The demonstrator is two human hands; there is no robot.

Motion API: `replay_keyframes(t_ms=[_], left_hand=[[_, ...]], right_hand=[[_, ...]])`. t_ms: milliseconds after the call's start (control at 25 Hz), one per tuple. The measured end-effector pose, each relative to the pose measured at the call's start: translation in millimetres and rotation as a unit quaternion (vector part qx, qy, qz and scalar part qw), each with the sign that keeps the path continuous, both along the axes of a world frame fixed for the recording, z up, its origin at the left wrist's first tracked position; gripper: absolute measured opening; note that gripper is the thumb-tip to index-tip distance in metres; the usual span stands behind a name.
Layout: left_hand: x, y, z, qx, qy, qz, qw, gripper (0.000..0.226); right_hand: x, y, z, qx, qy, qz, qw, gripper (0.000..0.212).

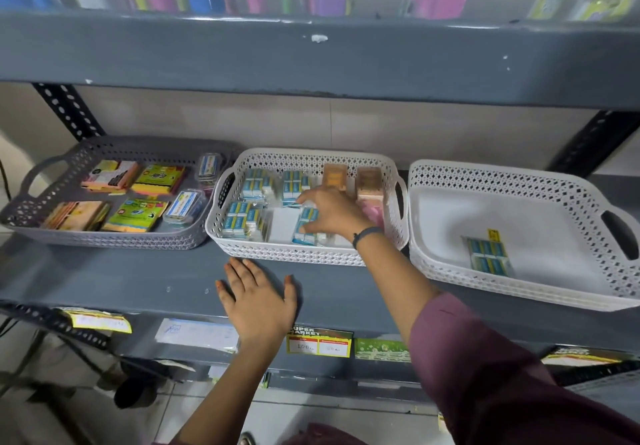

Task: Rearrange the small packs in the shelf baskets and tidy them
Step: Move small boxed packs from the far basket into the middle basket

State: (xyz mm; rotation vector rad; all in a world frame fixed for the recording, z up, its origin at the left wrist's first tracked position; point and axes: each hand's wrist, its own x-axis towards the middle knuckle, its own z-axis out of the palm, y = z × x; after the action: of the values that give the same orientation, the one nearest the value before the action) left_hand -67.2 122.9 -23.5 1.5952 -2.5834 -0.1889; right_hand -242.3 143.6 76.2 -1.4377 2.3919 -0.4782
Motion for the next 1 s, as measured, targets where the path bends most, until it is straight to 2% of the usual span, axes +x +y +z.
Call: replay_keyframes(t_ms=[80, 160, 240, 360, 440, 560, 640, 720, 760, 880, 1000], left_hand=[[0, 0, -1, -0.001, -0.003, 0.001, 1.000, 0.090], [0, 0, -3, -0.006, -0.006, 0.000, 1.000, 0.090], [0, 0, -4, -0.009, -0.009, -0.001, 1.000, 0.090], [0, -1, -4, -0.008, -0.008, -0.003, 1.000, 0.091], [1, -1, -4, -0.006, -0.007, -0.006, 1.000, 0.091], [0, 0, -4, -0.005, -0.012, -0.005, 1.000, 0.092], [0, -1, -4, -0.005, -0.008, -0.006, 1.000, 0.090], [0, -1, -4, -0.003, -0.013, -0.007, 1.000, 0.088], [1, -1, -4, -0.004, -0.018, -0.006, 1.000, 0.088], [0, 0, -2, -0.004, -0.018, -0.003, 1.000, 0.089], [-1, 1, -1, -0.002, -0.011, -0.001, 1.000, 0.088]], right_hand=[[-14, 24, 13, -0.108, -0.025, -0.069, 0.991, 0.046], [-35, 66, 20, -0.167, 0.023, -0.180, 0.969, 0.040], [-55, 116, 17, -0.109, 0.049, -0.309, 0.944, 0.044], [-75, 174, 5, 0.082, -0.026, -0.440, 0.894, 0.055], [-80, 190, -4, 0.124, -0.070, -0.467, 0.873, 0.053], [-78, 194, -16, 0.155, -0.045, -0.468, 0.869, 0.050], [-80, 193, -16, 0.157, -0.032, -0.473, 0.866, 0.062], [-85, 194, -17, 0.138, -0.078, -0.454, 0.877, 0.078], [-87, 194, -18, 0.124, -0.103, -0.441, 0.883, 0.080], [-87, 193, -21, 0.071, -0.119, -0.447, 0.884, 0.058], [-76, 180, 0, -0.051, -0.055, -0.502, 0.862, 0.031]])
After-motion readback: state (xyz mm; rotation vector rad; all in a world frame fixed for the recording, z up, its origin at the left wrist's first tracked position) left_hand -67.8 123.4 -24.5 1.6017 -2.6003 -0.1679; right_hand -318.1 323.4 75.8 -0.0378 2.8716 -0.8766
